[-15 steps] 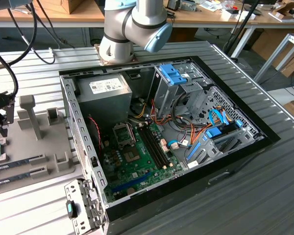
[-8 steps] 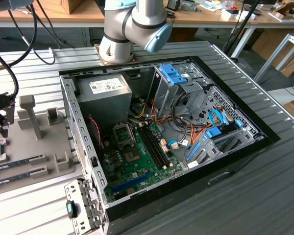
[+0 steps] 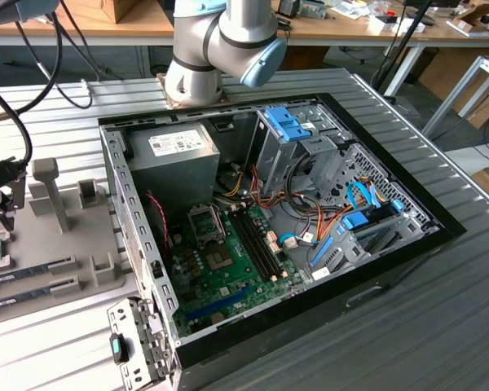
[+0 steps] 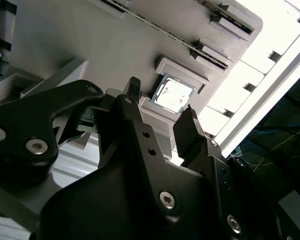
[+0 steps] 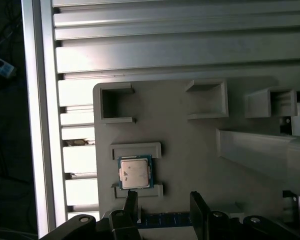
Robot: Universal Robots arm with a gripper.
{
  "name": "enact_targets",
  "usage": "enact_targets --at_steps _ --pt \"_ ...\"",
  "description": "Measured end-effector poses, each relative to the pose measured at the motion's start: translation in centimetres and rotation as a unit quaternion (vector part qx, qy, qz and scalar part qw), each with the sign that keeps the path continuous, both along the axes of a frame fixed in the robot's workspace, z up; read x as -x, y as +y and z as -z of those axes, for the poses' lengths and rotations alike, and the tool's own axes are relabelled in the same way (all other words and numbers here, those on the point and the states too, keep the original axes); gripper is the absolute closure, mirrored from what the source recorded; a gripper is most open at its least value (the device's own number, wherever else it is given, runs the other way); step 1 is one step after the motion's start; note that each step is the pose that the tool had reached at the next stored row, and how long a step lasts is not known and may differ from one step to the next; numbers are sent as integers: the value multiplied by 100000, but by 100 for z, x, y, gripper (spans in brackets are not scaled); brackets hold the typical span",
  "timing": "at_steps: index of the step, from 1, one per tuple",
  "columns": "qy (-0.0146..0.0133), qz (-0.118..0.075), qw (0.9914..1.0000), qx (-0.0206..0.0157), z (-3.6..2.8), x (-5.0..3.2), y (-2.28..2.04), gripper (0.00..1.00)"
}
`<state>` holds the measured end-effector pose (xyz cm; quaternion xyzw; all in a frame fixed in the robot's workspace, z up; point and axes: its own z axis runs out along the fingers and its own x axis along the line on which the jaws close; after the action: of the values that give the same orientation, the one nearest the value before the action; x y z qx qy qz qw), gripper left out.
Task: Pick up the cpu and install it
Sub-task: 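Pick up the cpu and move it towards the insertion slot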
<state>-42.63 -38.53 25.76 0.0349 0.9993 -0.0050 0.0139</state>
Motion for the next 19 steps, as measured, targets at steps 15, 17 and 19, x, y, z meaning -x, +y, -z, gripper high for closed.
enact_targets --at_steps 15,17,19 --pt "-3 -1 100000 -2 68 34 0 46" --pt "-5 -124 100000 -5 80 43 0 46" --pt "-7 -575 99998 -4 98 79 0 46"
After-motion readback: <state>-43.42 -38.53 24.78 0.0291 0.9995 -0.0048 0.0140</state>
